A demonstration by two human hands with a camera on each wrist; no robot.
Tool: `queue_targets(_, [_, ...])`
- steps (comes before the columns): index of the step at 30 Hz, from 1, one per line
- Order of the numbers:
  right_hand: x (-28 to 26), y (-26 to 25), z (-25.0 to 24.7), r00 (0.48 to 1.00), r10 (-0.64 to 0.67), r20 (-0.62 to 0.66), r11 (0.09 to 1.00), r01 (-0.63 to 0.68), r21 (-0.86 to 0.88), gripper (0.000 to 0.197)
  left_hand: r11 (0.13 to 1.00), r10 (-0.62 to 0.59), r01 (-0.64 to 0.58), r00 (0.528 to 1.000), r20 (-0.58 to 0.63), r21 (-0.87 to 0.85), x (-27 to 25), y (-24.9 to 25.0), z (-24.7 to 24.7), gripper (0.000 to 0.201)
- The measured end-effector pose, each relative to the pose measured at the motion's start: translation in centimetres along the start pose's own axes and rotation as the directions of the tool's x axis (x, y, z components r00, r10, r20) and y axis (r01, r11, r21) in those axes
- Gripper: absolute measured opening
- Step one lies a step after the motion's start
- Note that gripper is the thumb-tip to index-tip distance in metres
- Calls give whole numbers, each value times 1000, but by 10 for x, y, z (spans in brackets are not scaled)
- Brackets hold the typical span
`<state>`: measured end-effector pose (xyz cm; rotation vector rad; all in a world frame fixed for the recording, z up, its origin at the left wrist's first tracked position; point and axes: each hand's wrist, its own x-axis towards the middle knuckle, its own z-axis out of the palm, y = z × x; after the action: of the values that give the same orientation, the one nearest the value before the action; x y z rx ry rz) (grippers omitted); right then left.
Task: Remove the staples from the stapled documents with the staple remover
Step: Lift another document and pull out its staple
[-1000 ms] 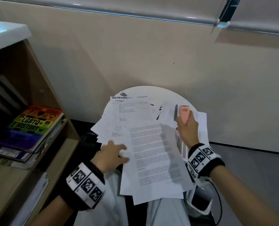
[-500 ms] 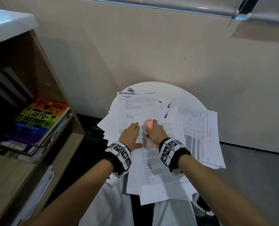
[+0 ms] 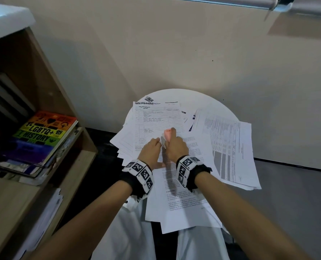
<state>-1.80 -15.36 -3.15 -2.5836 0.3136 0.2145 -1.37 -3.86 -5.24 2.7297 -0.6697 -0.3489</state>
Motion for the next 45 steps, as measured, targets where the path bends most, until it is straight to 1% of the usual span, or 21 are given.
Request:
queue_targets(2, [6,-6,-2,995,97,8,986,-97,132,49,1000,0,0,1000,1,-24,-1,-1,0,85])
queue_targets(3, [9,-9,-2,992,128,5,977,-127,172,48,999,-2,2,1000,-2,-33,-2,-1,-1,84])
queue_targets(4, [11,-10,-1,991,132,-4,977,-129,171,47,999,-4,4,1000,-9,-36,-2,-2,-1,82])
queue_targets(7, [10,-8,3,999,47,-27,998,-46,46,50,1000,-2,1,1000,-8,-26,0,-2,-1,80])
queue_targets(8, [10,-6,4,999,18,-38,999,-17,30,50,1000,-3,2,1000,-7,-22,0,-3,0,81])
queue_targets(9, [10,-5,4,999,12,-45,999,-10,46,49,1000,-6,6,1000,-1,-13,0,-4,0,83])
queue_targets(13, [15,-5,-2,997,62,-51,990,-55,126,52,999,-21,20,999,27,42,0,-4,1,86])
queue_targets(16, [13,2,-3,996,50,-71,974,-33,222,50,997,-45,41,997,62,69,2,-6,-1,90])
queue_targets(19, [10,16,-11,994,31,-102,963,-3,268,49,993,-76,71,996,43,97,2,-3,-2,82])
queue_targets(22, [6,32,-24,993,5,-119,970,24,242,48,975,-108,110,994,-18,192,5,10,-3,72])
queue_targets(24, [1,47,-33,994,12,-112,970,15,243,47,967,-129,131,991,-26,219,11,18,-5,70])
queue_targets(26, [-3,65,-42,994,50,-97,966,-23,256,46,969,-126,123,992,3,216,16,24,-4,69])
queue_targets(29, [-9,91,-52,993,99,-71,967,-79,240,46,985,-107,90,988,112,149,21,34,-2,67])
queue_targets(30, [-10,98,-54,992,106,-62,970,-89,227,46,990,-111,96,984,143,105,22,39,-1,67])
queue_targets(32, [-13,104,-55,993,108,-43,973,-96,208,47,990,-134,124,978,161,68,24,49,1,73])
queue_targets(34, [-13,105,-52,994,100,-40,977,-90,192,47,991,-121,108,979,164,82,24,59,5,78])
queue_targets(36, [-9,103,-47,994,98,-45,980,-88,178,45,998,-43,32,981,187,61,27,64,10,78])
queue_targets(38, [-4,99,-45,993,108,-52,984,-100,151,45,1000,-1,-4,982,191,25,30,67,12,78])
queue_targets(40, [0,96,-44,992,107,-62,987,-98,126,45,1000,-3,0,984,178,18,32,68,12,78])
queue_targets(45, [6,91,-41,988,135,-78,988,-128,85,45,998,-31,19,979,202,65,35,77,10,71])
